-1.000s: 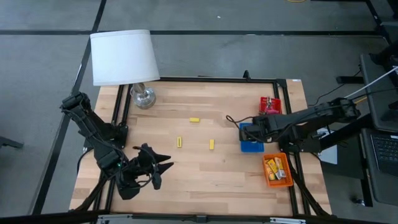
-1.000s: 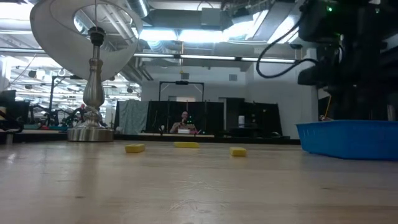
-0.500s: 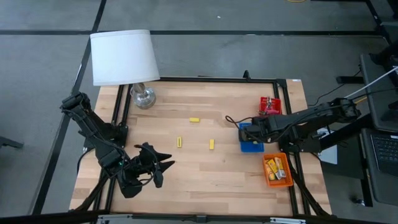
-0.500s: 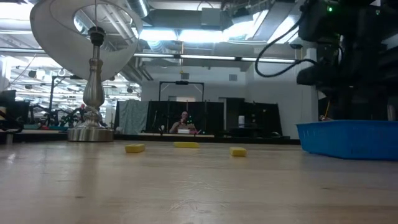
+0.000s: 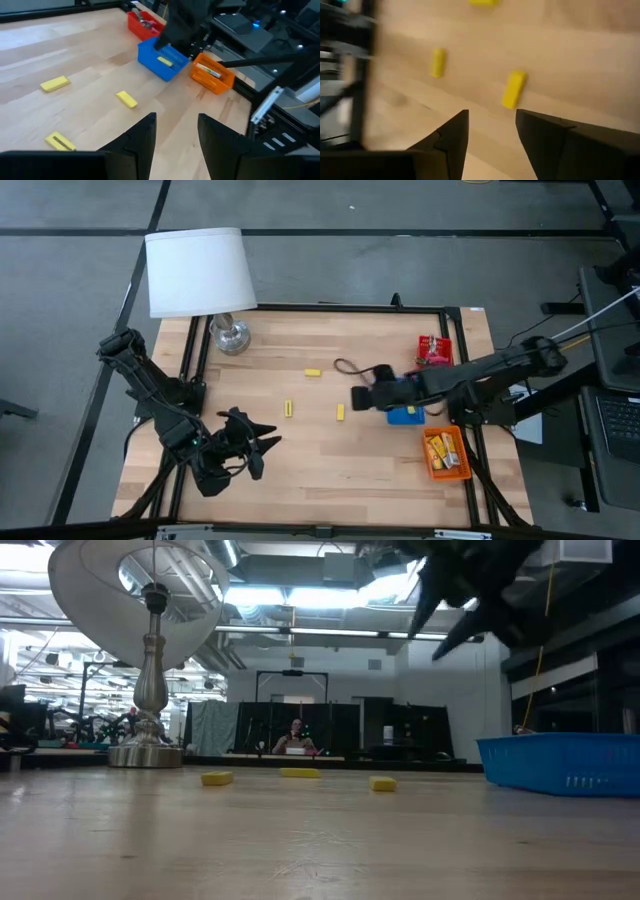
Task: Pick & Place School Supplies
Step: Put the bottom right yellow eraser into the blue bin
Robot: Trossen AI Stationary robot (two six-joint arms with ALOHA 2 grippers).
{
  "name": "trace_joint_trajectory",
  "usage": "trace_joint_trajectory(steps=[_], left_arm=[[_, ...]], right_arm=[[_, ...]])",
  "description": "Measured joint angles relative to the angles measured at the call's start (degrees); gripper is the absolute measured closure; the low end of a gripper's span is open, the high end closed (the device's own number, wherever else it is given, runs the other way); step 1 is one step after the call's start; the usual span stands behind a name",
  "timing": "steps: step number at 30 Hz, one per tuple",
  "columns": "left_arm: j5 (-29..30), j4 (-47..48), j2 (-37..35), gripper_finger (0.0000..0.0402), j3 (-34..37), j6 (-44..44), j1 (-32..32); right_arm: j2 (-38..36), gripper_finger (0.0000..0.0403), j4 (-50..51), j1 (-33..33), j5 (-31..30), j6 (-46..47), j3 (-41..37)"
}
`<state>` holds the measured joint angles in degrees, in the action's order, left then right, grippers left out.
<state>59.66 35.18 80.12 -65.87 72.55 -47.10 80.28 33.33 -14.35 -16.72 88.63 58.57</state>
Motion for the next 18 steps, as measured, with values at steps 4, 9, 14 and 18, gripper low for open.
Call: trace_joint_trajectory(steps=[4,9,14,18], left_arm=[[-2.48,3.7,0.0,0.0261,0.0,3.97,1.91],[-7.69,5.78,0.0,0.0261,0.0,6.58,3.74],[-8.79,5.57,0.0,0.0261,0.0,6.34,2.57],[-8.68,5.57,0.0,0.0261,0.0,6.23,0.99]], right_arm=[[10.92,0.0238,1.39,1.19,7.56,2.02,4.09],[23.69,0.0238,3.43,2.67,12.51,1.78,10.5],[31.07,0.0238,10.83,4.43,14.22,-1.63,17.72],[34.05,0.0238,10.95,6.37,13.34,-2.03,21.78]])
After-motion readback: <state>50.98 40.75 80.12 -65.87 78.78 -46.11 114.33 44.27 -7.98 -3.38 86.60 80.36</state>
